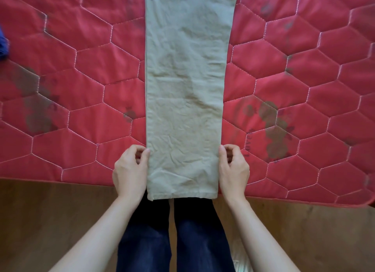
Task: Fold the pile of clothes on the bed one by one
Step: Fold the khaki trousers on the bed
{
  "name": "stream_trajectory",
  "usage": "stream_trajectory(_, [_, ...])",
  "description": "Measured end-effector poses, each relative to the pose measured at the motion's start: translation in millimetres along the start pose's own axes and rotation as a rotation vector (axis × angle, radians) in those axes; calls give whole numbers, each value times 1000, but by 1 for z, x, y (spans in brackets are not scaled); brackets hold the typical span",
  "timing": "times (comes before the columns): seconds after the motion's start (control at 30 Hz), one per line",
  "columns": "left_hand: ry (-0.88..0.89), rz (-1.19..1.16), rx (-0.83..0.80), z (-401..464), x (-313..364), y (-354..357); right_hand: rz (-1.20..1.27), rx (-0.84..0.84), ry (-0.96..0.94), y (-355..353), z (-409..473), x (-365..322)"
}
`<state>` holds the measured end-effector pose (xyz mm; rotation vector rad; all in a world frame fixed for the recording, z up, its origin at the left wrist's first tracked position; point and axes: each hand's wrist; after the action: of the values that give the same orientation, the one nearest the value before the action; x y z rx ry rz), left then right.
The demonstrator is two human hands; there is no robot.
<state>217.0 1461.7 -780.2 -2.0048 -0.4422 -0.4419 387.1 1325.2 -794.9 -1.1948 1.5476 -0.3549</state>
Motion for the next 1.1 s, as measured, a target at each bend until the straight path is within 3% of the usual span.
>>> stream_trajectory(0.07, [155,101,38,12,-3,-5,-43,32,-170,-8,14,5])
stream_trajectory(0.17, [601,341,21,41,-10,-13,-290,18,-539,-21,43,13])
stream_trajectory(0.27, [1209,508,-2,79,-11,-24,-492,10,-1147,-31,75,17])
stream_trajectory(0.37, [1636,641,-151,109,-3,-34,-615,-168,-1594,-39,105,9])
stream_trajectory(0.47, [1828,734,-269,128,4,-36,-700,-327,-1862,-33,127,-9])
stream_trajectory(0.6, [1847,755,-246,143,20,-29,-695,-439,-2058,-16,147,-42])
stream_trajectory(0.8, [1834,696,-309,144,48,-31,-602,-602,-1949,-21,156,-69])
stream_trajectory(0.9, [1694,568,-445,145,64,-38,-542,-914,-1581,-35,150,-86])
stream_trajectory(0.97, [1420,399,-660,154,77,-47,-449,-1059,-1185,-45,155,-107])
stream_trajectory(1.03, [982,93,-867,167,99,-64,-174,-1142,-789,-56,168,-135])
stream_trajectory(1.1, [692,-264,-790,186,126,-75,265,-1069,-446,-61,188,-163])
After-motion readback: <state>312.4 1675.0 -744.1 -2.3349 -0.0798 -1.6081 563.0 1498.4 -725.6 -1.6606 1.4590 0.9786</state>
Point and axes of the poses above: each hand's wrist, its own z-axis towards the middle knuckle, its own y-axis out of the palm, x = y × z, and after that the axes turned 1 degree about z, right-handed
